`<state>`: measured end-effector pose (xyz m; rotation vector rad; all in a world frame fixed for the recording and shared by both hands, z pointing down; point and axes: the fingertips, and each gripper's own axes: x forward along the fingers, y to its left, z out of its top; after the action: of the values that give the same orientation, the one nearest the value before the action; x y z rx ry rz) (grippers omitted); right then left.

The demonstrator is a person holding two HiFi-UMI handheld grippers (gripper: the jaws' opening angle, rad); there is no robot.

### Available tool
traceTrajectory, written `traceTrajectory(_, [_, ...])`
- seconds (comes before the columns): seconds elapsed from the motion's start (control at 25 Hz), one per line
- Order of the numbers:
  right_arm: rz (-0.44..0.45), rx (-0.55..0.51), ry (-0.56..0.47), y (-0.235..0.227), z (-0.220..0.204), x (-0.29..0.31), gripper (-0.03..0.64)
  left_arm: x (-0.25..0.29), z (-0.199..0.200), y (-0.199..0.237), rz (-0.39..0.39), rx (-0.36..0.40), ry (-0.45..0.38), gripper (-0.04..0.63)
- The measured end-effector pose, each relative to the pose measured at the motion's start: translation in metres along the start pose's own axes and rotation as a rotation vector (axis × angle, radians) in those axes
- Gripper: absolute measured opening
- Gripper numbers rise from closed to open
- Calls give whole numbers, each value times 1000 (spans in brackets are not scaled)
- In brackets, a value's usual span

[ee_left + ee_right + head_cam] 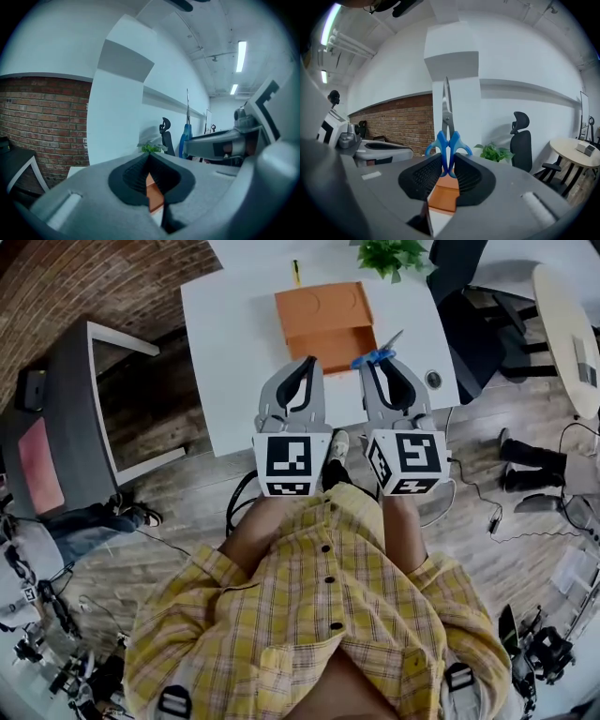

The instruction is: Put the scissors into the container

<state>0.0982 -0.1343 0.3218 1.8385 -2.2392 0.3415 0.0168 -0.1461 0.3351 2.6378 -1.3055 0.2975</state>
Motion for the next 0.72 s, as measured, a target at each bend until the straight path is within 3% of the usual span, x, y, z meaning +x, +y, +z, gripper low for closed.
traceTrajectory(0.72, [92,8,156,-41,-64,74,89,70,-45,16,80,-18,134,0])
